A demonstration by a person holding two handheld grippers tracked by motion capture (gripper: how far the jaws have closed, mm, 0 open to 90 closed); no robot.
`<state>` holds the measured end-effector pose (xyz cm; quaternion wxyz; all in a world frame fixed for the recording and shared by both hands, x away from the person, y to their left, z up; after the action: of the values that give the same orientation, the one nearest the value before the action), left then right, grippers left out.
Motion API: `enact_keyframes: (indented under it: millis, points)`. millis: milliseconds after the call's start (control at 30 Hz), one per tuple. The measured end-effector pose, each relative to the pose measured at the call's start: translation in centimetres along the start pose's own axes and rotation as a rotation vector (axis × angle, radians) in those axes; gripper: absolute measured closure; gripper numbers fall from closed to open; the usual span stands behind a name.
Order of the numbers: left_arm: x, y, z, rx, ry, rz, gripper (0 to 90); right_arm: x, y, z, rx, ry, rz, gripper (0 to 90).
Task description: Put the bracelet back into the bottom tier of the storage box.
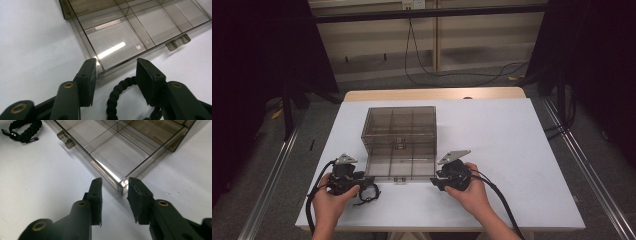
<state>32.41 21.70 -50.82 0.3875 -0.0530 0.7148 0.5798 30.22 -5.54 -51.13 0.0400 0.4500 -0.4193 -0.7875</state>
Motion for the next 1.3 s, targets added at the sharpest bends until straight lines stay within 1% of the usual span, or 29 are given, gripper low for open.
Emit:
enact_keyframes:
  millis: [33,67,200,267,333,400,433,500,600,633,667,800,933,1000,1067,1100,1167,1200,1267,1300]
  points:
    - [0.0,0.0,0.0,0.001,0.003,-0.008,49.5,0.0,0.1,-0.1,0.006,0.001,0.003,59.8]
    - [0.0,0.1,0.0,0.0,0.002,-0.004,49.1,0.1,0.2,-0.2,0.015,0.005,0.011,59.1]
    - [0.0,0.1,0.0,-0.001,0.013,-0.007,47.0,0.0,0.7,-0.4,0.017,0.005,0.003,55.5]
    - [0.1,0.2,0.1,0.0,0.005,-0.003,46.7,0.0,0.9,-0.4,0.01,0.003,0.003,53.5]
    - [0.1,0.2,0.1,-0.004,0.011,-0.012,45.3,0.1,1.0,-0.3,0.01,0.009,0.006,51.0]
    - [0.1,0.4,0.1,-0.007,0.014,-0.01,45.0,0.3,1.1,-0.4,0.021,0.02,0.017,48.5]
    - [0.1,0.4,0.2,-0.008,0.005,-0.01,44.8,0.4,1.1,-0.4,0.02,0.019,0.021,46.9]
    - [0.2,0.4,0.3,-0.016,0.007,-0.016,44.5,0.5,1.2,-0.4,0.016,0.025,0.02,46.1]
    - [0.3,0.5,0.3,-0.019,0.003,-0.008,43.3,0.8,1.3,-0.5,0.016,0.03,0.024,44.3]
    - [0.4,0.5,0.4,-0.021,0.003,-0.007,42.9,0.9,1.3,-0.4,0.01,0.023,0.021,43.3]
    - [0.4,0.5,0.4,-0.02,0.002,-0.004,42.7,1.0,1.4,-0.5,0.015,0.023,0.028,42.8]
    - [0.4,0.6,0.3,-0.021,0.006,-0.005,40.3,1.3,1.6,-0.5,0.001,0.024,0.018,39.8]
    - [0.5,0.6,0.2,-0.021,0.001,-0.002,39.7,1.5,1.9,-0.5,0.002,0.036,0.024,38.1]
    - [0.4,0.6,0.2,-0.014,0.006,-0.005,39.4,1.6,2.0,-0.6,0.002,0.047,0.024,37.2]
    - [0.5,0.6,0.2,-0.013,0.013,-0.003,37.2,1.7,2.1,-0.5,-0.003,0.05,0.028,36.0]
    - [0.4,0.6,0.2,-0.017,0.031,-0.008,36.3,1.8,2.1,-0.6,0.003,0.049,0.033,35.2]
    - [0.5,0.7,0.2,-0.012,0.029,-0.007,32.3,2.0,2.2,-0.6,-0.005,0.051,0.028,34.1]
    - [0.6,0.7,0.3,-0.007,0.011,0.0,30.5,2.1,2.2,-0.6,-0.001,0.061,0.036,32.8]
    - [0.6,0.8,0.3,-0.011,0.015,0.003,28.5,2.2,2.3,-0.7,0.005,0.066,0.036,31.9]
    - [0.7,0.8,0.3,-0.012,0.02,0.006,27.4,2.2,2.3,-0.7,0.0,0.064,0.035,31.8]
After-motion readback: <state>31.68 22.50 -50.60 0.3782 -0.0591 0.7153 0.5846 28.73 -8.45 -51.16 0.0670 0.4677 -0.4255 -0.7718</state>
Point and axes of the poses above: each handheld gripper's, and its own axes: y roughly backward along the jaws, x roughly out of its underside, z roughly to its left, the point moved 7 cm from there along -y, roughly forward along the jaws, and after that the axes turned 9 degrees about -x, right-handed, at the moved point
